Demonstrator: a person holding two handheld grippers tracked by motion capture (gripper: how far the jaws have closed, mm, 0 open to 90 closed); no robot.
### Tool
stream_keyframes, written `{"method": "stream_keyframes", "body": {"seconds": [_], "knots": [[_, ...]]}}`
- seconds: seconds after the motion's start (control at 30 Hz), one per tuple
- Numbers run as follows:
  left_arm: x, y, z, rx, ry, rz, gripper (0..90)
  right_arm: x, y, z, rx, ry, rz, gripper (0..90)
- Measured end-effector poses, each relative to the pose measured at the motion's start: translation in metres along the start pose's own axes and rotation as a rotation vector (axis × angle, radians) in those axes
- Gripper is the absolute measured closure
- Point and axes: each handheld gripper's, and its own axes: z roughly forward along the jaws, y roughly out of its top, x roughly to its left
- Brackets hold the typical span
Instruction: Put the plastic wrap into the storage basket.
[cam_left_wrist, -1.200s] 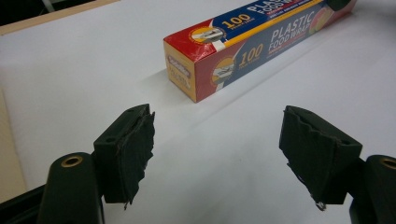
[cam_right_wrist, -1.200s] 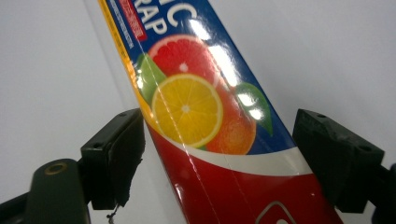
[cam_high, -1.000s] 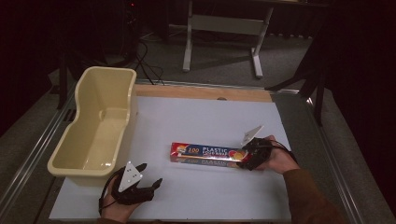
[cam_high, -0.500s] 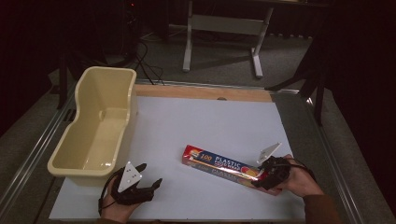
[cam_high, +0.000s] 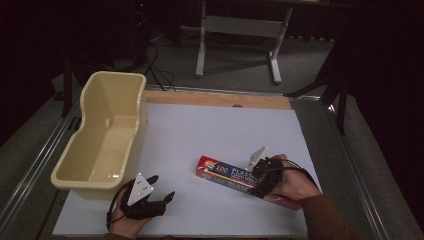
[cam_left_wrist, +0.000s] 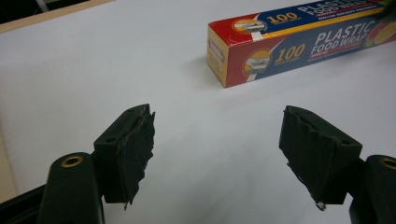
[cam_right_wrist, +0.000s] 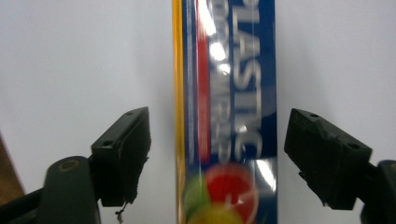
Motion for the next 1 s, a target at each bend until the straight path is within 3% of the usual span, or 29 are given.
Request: {"method": "stream_keyframes", "body": {"seconds": [0.13, 0.17, 0.23, 0.33, 0.37, 0.5, 0.77, 1.0], "knots": [[0.001, 0.000, -0.001, -0.006, 0.000, -0.002, 26.1, -0.004, 0.018, 0.008, 0.050, 0.011, -0.017, 25.0], [0.001, 0.000, -0.002, -0.007, 0.000, -0.002, 26.1, -0.008, 0.024, 0.016, 0.101, 0.023, -0.025, 26.2], [0.001, 0.000, -0.001, -0.006, -0.001, -0.004, 26.1, -0.010, 0.028, 0.024, 0.130, 0.043, -0.030, 26.6], [0.001, 0.000, 0.000, -0.004, -0.002, -0.003, 26.1, -0.014, 0.032, 0.033, 0.152, 0.070, -0.029, 32.7], [0.000, 0.000, 0.000, 0.000, -0.003, 0.001, 26.1, -0.015, 0.033, 0.035, 0.164, 0.101, -0.029, 37.3], [0.000, 0.000, 0.000, 0.000, -0.005, 0.001, 26.1, -0.017, 0.037, 0.039, 0.198, 0.130, -0.029, 38.5], [0.001, 0.000, 0.000, -0.004, -0.002, -0.008, 26.2, -0.013, 0.043, 0.038, 0.259, 0.091, -0.002, 41.3], [0.000, 0.000, 0.001, 0.000, -0.004, -0.004, 26.1, -0.008, 0.042, 0.037, 0.259, 0.079, 0.022, 41.5]]}}
